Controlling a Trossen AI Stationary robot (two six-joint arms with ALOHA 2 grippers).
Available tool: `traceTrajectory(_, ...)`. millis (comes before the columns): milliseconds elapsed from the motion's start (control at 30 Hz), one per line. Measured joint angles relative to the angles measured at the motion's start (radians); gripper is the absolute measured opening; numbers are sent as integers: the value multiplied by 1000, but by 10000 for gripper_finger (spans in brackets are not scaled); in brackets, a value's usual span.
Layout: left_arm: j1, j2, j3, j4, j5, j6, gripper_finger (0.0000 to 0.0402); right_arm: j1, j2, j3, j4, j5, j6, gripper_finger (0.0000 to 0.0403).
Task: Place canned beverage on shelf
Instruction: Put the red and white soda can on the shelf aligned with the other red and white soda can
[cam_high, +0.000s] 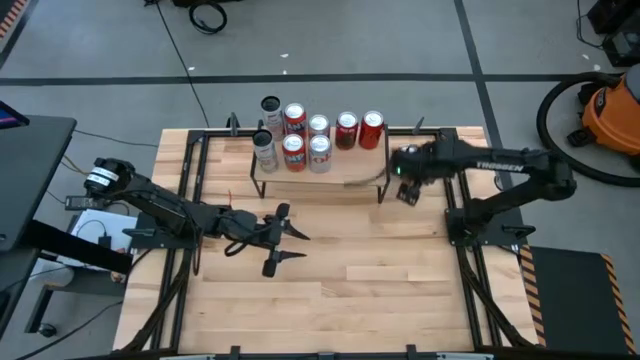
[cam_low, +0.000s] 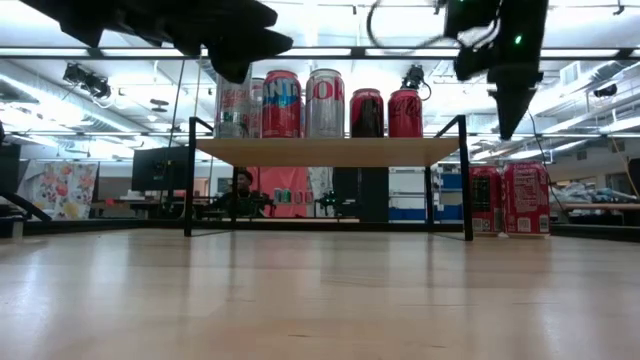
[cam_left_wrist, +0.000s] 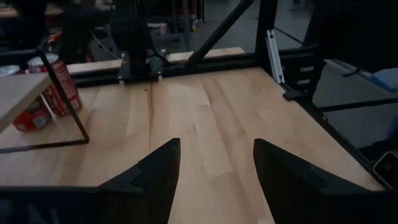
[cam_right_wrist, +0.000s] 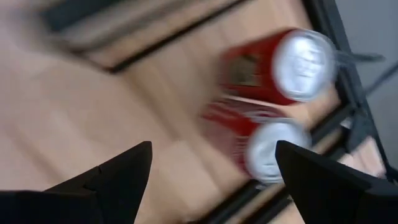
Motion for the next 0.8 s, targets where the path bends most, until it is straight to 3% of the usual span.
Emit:
traceTrajectory(233, 0, 0, 0, 3, 0, 15, 213, -312, 1, 0, 70, -73, -217, 352)
traceTrajectory(433, 0, 0, 0, 3, 0, 22, 213, -461, 2, 0, 94, -94, -289, 352)
traceTrajectory(800, -2, 0, 0, -1, 1, 1, 213, -507, 58, -69, 103, -142, -270, 358)
